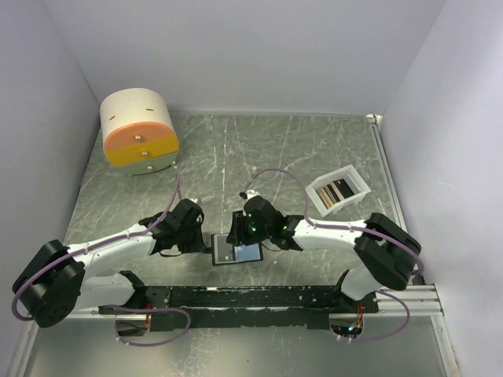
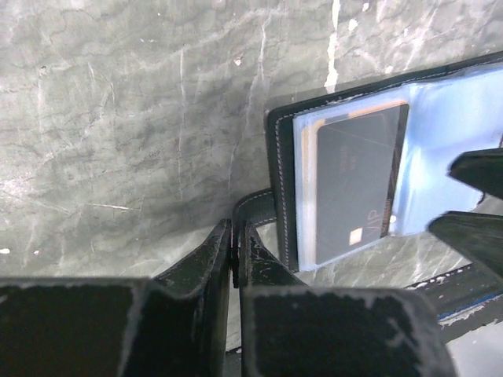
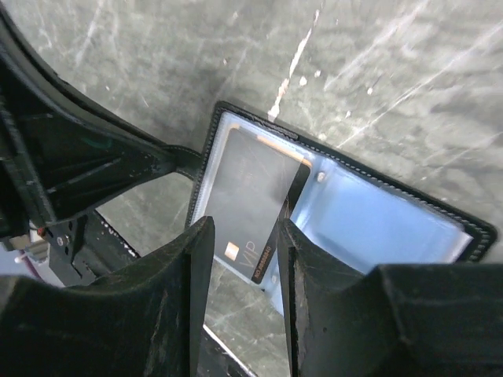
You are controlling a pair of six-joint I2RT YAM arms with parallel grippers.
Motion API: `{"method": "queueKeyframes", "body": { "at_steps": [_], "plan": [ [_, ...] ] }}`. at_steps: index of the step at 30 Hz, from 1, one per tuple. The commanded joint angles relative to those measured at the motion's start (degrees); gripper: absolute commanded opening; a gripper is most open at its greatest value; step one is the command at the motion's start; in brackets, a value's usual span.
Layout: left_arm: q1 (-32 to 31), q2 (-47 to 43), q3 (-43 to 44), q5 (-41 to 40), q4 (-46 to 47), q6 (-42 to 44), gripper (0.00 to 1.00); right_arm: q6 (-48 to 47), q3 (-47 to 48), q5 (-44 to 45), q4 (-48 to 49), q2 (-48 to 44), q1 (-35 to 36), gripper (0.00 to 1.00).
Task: Put the credit cards into the card holder
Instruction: Insert the credit card into the card holder.
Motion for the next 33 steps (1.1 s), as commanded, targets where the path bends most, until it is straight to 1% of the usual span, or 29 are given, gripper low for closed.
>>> {"method": "queueKeyframes", "body": {
  "at_steps": [1, 2, 3, 5, 6, 10, 15, 18, 20, 25, 28, 29, 33],
  "plan": [
    [-0.1, -2.1, 3.0, -2.2, -1.4, 0.6, 0.17, -8.6, 3.8, 8.1, -9.9, -6.3, -0.8, 0.38],
    [0.0, -2.3, 3.4, -2.5, -1.7, 0.8, 0.18, -9.9, 4.6, 9.6, -11.9, -7.2, -1.1, 0.39],
    [0.0, -2.5, 3.9, -2.5, -2.0, 1.2, 0.22, -11.4, 5.5, 11.7, -13.8, -7.9, -1.4, 0.39],
    [-0.1, -3.5, 4.8, -2.7, -2.3, 1.6, 0.4, -13.9, 7.3, 14.8, -17.6, -8.8, -2.6, 0.39],
    [-0.1, -4.2, 5.1, -2.7, -2.4, 1.7, 0.44, -15.1, 8.2, 16.3, -19.5, -9.1, -3.4, 0.39],
    [0.0, -8.3, 7.0, -2.5, -3.1, 2.9, 0.54, -19.2, 11.2, 21.5, -26.2, -10.1, -7.6, 0.39],
    [-0.1, -13.1, 11.4, -3.5, -6.8, 5.8, 0.64, -24.4, 13.4, 30.6, -31.1, -10.4, -13.2, 0.39],
    [-0.1, -14.6, 14.0, -2.4, -8.1, 8.1, 0.67, -27.8, 15.0, 35.6, -33.8, -9.2, -18.1, 0.38],
    [0.0, -15.4, 15.2, 0.4, -7.4, 9.8, 0.7, -29.5, 16.1, 39.9, -35.4, -8.1, -20.1, 0.38],
    [0.0, -14.1, 22.1, 0.3, -13.6, 14.3, 0.69, -33.8, 17.7, 49.0, -36.4, -5.2, -24.5, 0.35],
    [-0.1, -13.6, 25.1, -1.5, -16.8, 17.6, 0.68, -36.1, 17.7, 51.9, -34.9, -2.8, -27.3, 0.33],
    [-0.1, -13.6, 25.6, -2.1, -17.3, 18.6, 0.68, -36.5, 19.4, 52.4, -34.8, -1.8, -29.1, 0.32],
    [-0.1, -14.2, 23.7, -4.0, -16.0, 20.7, 0.68, -37.2, 21.6, 53.7, -34.9, 2.6, -32.1, 0.32]
  ]
}}
